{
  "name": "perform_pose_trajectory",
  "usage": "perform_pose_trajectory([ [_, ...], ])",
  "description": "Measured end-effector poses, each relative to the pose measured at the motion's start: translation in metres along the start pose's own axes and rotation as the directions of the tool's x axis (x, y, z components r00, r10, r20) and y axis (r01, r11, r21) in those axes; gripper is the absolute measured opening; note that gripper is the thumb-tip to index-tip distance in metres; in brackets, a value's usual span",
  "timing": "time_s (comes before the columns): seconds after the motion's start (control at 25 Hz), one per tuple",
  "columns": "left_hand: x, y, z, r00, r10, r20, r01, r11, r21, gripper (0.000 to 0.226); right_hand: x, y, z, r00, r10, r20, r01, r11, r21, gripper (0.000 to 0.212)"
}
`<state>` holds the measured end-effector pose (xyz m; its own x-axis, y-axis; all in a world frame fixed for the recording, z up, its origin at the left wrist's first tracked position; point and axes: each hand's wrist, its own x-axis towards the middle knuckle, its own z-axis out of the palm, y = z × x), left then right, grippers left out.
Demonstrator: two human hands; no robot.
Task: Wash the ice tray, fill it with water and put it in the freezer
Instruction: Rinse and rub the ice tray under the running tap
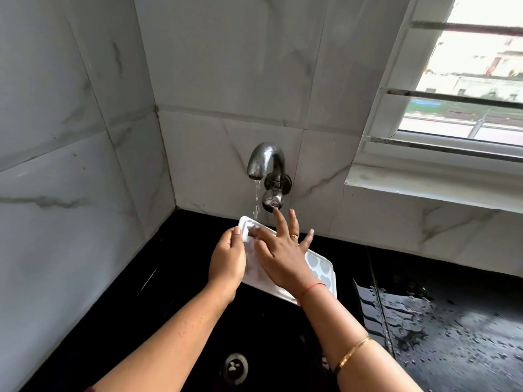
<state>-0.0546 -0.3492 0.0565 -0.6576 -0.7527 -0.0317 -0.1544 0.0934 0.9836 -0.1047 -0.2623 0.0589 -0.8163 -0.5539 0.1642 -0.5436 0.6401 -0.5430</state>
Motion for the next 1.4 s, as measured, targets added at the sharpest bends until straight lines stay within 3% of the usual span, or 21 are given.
perform_pose_trajectory([
  [0.12,-0.004,-0.002,0.000,1.000,0.020,-0.006,-0.020,1.000,0.016,0.033,-0.006,-0.003,0.000,1.000,-0.007,0.028,0.006,0.998,0.058,0.066],
  [0.32,-0.003,0.005,0.000,0.999,0.043,-0.006,-0.043,0.999,0.008,0.032,-0.004,0.003,-0.006,0.997,0.046,0.062,-0.048,0.998,0.036,0.035],
  [0.44,-0.001,0.008,0.001,0.998,0.065,-0.014,-0.065,0.997,0.034,0.033,-0.004,-0.002,-0.009,0.996,0.040,0.077,-0.048,0.993,0.107,0.043],
  [0.68,0.005,0.017,0.001,0.996,0.084,-0.008,-0.084,0.995,0.061,0.034,0.001,-0.002,-0.016,0.996,0.040,0.076,-0.045,0.996,0.077,0.035],
  [0.84,0.001,0.012,0.002,0.993,0.119,0.015,-0.120,0.987,0.109,0.034,-0.002,-0.009,-0.013,0.996,0.047,0.075,-0.059,0.985,0.160,0.029],
  [1.4,0.004,0.010,-0.003,0.989,0.146,0.013,-0.146,0.977,0.155,0.035,0.000,-0.006,-0.016,0.996,0.050,0.070,-0.059,0.990,0.129,0.034],
])
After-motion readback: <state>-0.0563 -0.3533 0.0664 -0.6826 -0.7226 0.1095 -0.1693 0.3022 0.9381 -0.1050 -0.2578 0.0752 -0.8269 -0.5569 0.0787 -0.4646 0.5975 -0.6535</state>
